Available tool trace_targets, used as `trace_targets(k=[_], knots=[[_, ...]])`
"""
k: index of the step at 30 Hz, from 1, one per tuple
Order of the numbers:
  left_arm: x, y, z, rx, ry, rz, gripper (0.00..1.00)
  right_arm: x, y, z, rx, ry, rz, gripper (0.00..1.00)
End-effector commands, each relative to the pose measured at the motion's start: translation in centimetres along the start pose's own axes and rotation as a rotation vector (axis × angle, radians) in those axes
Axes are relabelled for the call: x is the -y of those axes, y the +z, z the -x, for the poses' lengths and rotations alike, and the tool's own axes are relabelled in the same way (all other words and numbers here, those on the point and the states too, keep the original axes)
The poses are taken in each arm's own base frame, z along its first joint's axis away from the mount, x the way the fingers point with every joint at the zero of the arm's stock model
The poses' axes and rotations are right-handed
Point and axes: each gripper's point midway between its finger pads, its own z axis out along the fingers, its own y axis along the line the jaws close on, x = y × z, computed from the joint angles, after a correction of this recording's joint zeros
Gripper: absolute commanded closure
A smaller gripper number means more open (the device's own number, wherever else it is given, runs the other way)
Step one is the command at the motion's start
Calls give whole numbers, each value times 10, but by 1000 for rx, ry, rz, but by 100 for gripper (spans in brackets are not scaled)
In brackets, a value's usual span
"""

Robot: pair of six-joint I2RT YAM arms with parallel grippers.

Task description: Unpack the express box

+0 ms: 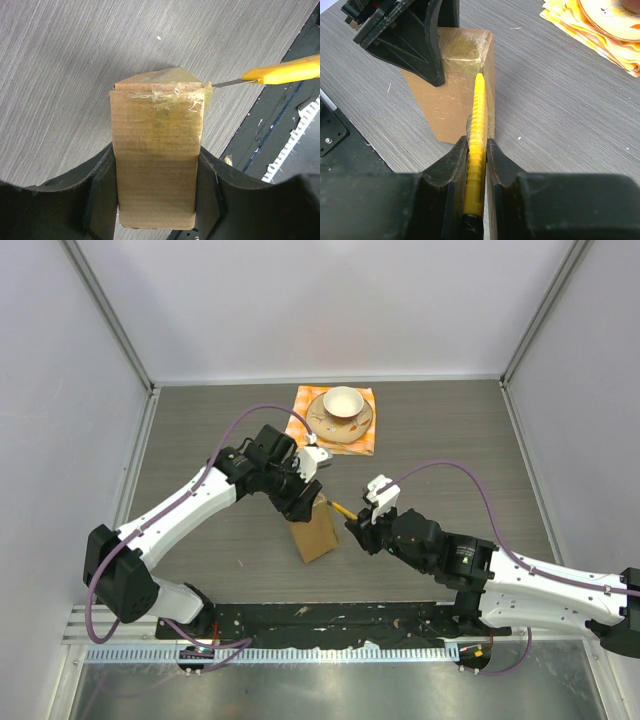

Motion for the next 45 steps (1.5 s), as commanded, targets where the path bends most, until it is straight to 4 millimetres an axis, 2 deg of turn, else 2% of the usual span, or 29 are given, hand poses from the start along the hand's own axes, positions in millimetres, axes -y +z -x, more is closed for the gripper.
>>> trace_targets(k=[1, 16, 25, 36, 45], knots=[[1, 4, -32, -109, -44, -4, 87, -1, 0, 18, 67, 6, -3, 99], [6, 5, -30, -109, -19, -28, 87, -6, 7, 12, 58, 10, 9, 99], [18, 1, -30, -114, 35, -62, 88, 0, 13, -3, 17, -24, -24, 99], [30, -3, -25, -107, 77, -98, 89, 19, 24, -38, -126, -135, -125, 99], [34, -4, -20, -99, 89, -104, 91, 19, 18, -39, -152, -112, -123, 99]])
